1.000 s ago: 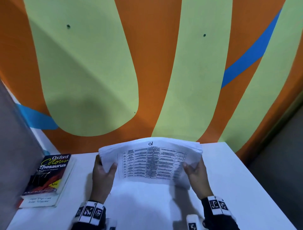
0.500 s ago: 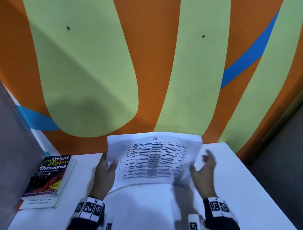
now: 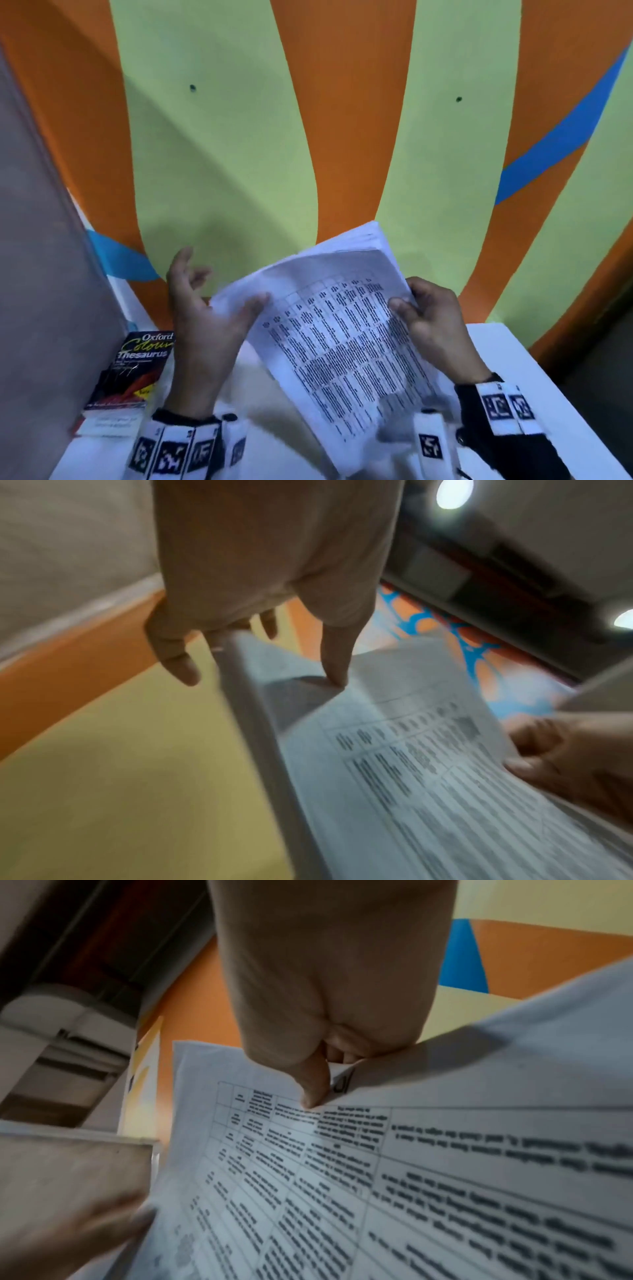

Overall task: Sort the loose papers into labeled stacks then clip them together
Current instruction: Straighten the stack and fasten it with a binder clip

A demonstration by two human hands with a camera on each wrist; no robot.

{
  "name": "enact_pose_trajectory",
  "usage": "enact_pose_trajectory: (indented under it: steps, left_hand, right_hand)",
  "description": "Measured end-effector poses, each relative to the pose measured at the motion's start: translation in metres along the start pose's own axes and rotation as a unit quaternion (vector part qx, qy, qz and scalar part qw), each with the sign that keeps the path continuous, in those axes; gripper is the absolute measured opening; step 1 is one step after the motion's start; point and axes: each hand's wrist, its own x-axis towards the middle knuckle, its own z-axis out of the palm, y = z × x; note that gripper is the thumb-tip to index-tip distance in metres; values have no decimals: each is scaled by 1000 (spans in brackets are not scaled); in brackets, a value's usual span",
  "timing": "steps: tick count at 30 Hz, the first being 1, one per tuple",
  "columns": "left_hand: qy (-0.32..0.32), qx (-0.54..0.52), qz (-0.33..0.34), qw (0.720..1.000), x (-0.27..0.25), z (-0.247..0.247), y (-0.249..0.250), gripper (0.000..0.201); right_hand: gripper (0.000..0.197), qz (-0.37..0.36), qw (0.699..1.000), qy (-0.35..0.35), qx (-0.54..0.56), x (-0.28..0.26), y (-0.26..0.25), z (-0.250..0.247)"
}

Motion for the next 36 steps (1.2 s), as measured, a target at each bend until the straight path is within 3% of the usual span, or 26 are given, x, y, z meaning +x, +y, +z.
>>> enact_pose_trajectory:
  steps: [2,4,5,8,11,14,18,22,25,30,32,36]
  left_hand:
    - [-53,-116,-92,988,-9,-1,-8,100]
    - [-143,-198,-122,962,-20,3,-9,78]
    - [-158,-212,-121,957,-24,3,-7,66]
    - [-93,-192,-48,976,-27,1,7,41]
    - [-37,-159,-4,987,-34,8,14,40]
    - [-59,-127,-53,989,-49,21,-12,35]
    - [-84,-90,-99,987,-62,26,-42,40]
    - [-114,-74,-107,985,-58,26,-44,13]
    - [-92,-53,-88,990,-48,24,-49,5]
    - [-6,21,-12,1000,-11,-32,-12,43]
    - [46,42,17,998,5,-64,13,43]
    - [151,107,96,978,39,-121,42,53]
  right_hand:
    - [4,14,999,11,48,-3,8,4]
    - [15,12,996,-7,91,-10,7,15]
    - [22,9,994,-12,108,-13,5,21]
    - [28,-6,990,21,141,-22,1,32]
    - [25,-18,987,46,151,-38,3,45]
    - [26,22,994,32,106,-61,26,72]
    - [10,54,993,25,107,-72,48,90]
    - [18,67,990,29,120,-66,46,91]
    - [14,84,994,2,72,-57,48,101]
    - [31,172,983,14,61,-32,41,145]
    - [22,158,985,-64,34,-24,31,181]
    - [3,63,973,-220,14,-12,-10,273]
